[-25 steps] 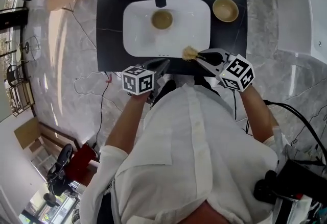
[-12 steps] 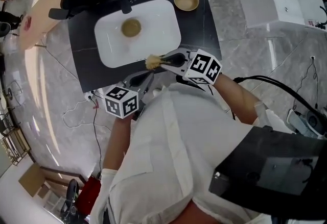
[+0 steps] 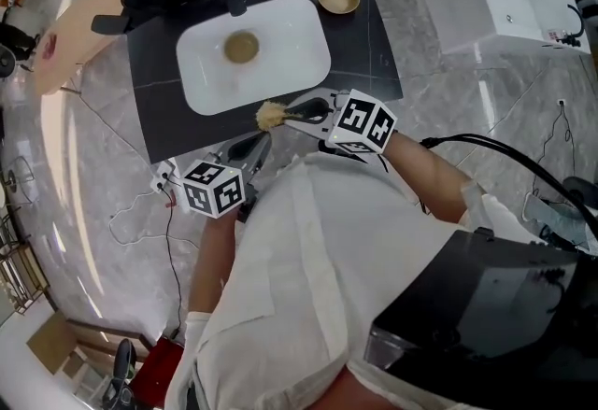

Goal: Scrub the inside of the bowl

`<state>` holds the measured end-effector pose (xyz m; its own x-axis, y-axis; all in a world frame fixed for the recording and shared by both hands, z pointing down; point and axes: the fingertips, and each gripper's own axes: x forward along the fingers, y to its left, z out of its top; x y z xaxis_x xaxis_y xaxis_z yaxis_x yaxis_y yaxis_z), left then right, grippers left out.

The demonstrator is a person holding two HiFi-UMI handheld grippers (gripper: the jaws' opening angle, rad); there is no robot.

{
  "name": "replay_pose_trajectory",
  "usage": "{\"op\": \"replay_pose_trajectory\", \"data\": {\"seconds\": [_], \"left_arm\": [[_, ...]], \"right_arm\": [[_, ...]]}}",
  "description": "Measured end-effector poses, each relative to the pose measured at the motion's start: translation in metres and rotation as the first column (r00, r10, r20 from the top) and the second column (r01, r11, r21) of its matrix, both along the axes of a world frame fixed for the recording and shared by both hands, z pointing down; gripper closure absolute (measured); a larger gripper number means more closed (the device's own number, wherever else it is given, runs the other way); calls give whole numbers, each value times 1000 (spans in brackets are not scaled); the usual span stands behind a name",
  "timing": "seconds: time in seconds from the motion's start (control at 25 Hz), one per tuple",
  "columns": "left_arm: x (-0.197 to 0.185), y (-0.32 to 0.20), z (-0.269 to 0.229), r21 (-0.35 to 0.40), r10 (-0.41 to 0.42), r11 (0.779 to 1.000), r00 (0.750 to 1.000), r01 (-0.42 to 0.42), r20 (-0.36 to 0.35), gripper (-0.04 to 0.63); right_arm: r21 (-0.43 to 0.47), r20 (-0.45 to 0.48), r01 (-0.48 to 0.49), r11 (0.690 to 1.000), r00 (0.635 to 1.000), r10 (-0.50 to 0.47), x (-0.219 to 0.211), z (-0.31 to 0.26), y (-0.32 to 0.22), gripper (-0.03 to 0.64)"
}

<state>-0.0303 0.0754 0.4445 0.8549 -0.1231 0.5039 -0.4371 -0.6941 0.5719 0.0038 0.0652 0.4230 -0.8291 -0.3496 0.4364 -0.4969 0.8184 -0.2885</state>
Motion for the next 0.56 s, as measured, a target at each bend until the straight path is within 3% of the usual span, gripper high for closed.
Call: {"op": "replay_pose_trajectory", "data": {"seconds": [0.36,0.56], "left_arm": [[-13,39,-29,75,-6,997,997,12,-79,589],[-46,64,-46,109,-1,994,995,11,-97,589]], "right_arm": [[37,-27,13,999,1000,-12,-17,-13,39,580],[52,-20,7,999,1000,-6,-54,-22,57,580]]}}
